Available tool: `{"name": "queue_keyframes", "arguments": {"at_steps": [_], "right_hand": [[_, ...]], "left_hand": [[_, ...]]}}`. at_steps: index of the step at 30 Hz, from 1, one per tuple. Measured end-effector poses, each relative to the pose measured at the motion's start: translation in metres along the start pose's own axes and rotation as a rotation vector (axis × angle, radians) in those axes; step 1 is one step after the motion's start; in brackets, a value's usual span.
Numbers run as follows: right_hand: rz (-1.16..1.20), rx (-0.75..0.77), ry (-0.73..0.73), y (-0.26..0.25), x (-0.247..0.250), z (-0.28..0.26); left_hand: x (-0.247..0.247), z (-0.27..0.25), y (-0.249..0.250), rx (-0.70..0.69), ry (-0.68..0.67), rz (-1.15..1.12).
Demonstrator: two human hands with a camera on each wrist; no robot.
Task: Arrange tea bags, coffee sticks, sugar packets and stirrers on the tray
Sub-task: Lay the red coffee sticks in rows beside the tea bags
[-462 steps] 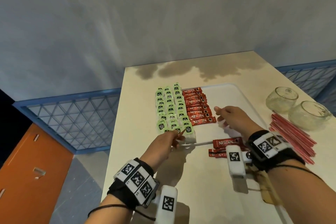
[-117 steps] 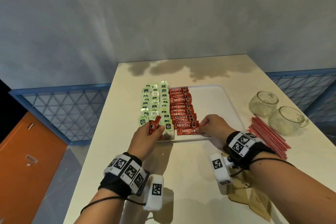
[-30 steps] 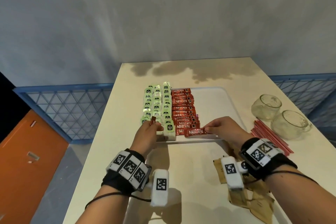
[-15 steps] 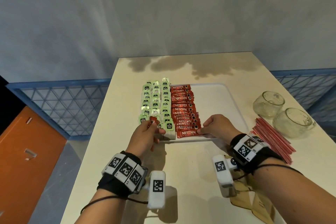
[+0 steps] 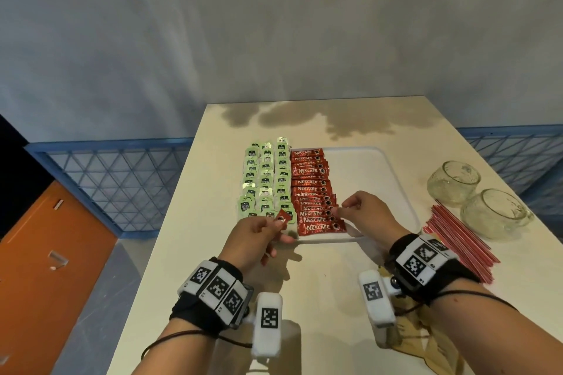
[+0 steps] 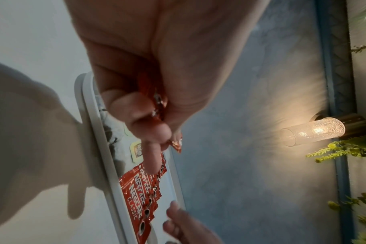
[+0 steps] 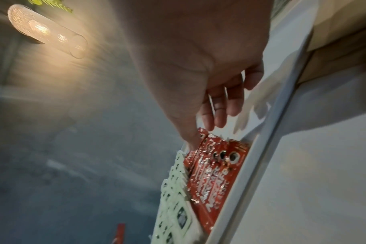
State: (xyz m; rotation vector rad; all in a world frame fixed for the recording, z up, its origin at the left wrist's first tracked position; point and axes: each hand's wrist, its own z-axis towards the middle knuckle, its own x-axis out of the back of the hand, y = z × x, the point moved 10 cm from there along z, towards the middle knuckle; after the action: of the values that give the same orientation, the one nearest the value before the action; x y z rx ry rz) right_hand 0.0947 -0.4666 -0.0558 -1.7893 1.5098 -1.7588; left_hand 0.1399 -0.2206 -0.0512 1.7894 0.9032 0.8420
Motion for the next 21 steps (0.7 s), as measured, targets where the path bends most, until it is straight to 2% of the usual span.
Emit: {"name": "queue_keyframes", "arguments": {"at_steps": [2, 4, 7, 11, 15, 18, 21], "right_hand": [[0.159, 0.11, -0.074, -0.026, -0.006, -0.015], [0.272, 0.179, -0.227, -0.049, -0.021, -0.033], [0.264, 0.229, -0.373, -0.067, -0.041, -0.054], [0.348, 0.277, -0.318, -0.071, -0.035, -0.06], [0.436, 0.272, -0.231, -0.064, -0.016, -0.058], [0.438, 0.272, -0.234, -0.06, -0.011, -0.06], [0.456, 0.282, -0.222, -0.062, -0.008, -0.062]], "left_hand": [[-0.008, -0.002, 0.004, -0.016, -0.03, 0.057], [-0.017, -0.005, 0.011, -0.047, -0.04, 0.07], [-0.03, -0.009, 0.025, -0.117, -0.041, 0.062], [-0.039, -0.014, 0.025, -0.062, -0.097, -0.031], [-0.025, -0.018, 0.018, -0.013, -0.086, -0.11], [-0.019, -0.021, 0.014, 0.011, -0.086, -0.188], [-0.018, -0.022, 0.016, -0.034, -0.106, -0.061]]}}
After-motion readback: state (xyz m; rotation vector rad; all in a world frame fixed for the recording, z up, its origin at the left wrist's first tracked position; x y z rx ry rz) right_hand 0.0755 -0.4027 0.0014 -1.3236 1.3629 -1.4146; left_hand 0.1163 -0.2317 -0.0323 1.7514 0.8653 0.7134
